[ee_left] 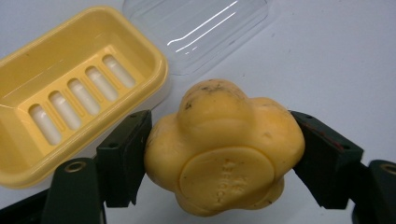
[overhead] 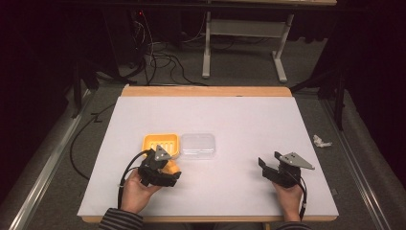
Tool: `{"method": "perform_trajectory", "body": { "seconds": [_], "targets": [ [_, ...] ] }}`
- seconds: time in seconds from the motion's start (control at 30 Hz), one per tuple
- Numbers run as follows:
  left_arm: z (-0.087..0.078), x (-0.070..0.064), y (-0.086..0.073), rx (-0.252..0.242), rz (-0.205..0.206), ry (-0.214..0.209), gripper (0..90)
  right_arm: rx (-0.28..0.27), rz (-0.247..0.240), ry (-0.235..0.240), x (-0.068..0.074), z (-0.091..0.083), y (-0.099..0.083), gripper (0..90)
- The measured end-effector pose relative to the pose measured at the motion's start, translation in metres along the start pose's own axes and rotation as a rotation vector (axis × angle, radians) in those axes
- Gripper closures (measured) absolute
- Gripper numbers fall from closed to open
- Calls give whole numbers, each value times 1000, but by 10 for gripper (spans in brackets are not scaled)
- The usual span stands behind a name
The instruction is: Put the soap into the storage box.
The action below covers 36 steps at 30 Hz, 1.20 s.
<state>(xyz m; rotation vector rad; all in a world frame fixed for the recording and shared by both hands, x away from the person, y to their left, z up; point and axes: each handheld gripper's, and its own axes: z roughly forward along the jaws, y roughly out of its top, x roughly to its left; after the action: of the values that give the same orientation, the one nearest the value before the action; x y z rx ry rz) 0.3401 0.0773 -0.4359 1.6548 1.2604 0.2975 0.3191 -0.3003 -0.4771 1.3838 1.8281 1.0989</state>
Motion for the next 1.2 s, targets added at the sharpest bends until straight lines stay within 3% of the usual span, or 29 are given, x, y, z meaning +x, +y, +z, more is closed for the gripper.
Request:
{"method": "perform_trajectory", "body": {
  "seconds": [0.37,1.1,1.17,1.2],
  "targets": [
    [-2,9,6,-18,-21,17,265,-1,-3,0,0,0,0,297],
    [-9,23,20,-70,-25,54,276,-4,-1,-4,0,0,0,297],
    [-10,24,22,-80,-23,48,292,-4,-1,-4,0,0,0,297],
    [-10,25,24,-91,-45,48,372,-5,-1,-4,0,0,0,297]
  ]
}}
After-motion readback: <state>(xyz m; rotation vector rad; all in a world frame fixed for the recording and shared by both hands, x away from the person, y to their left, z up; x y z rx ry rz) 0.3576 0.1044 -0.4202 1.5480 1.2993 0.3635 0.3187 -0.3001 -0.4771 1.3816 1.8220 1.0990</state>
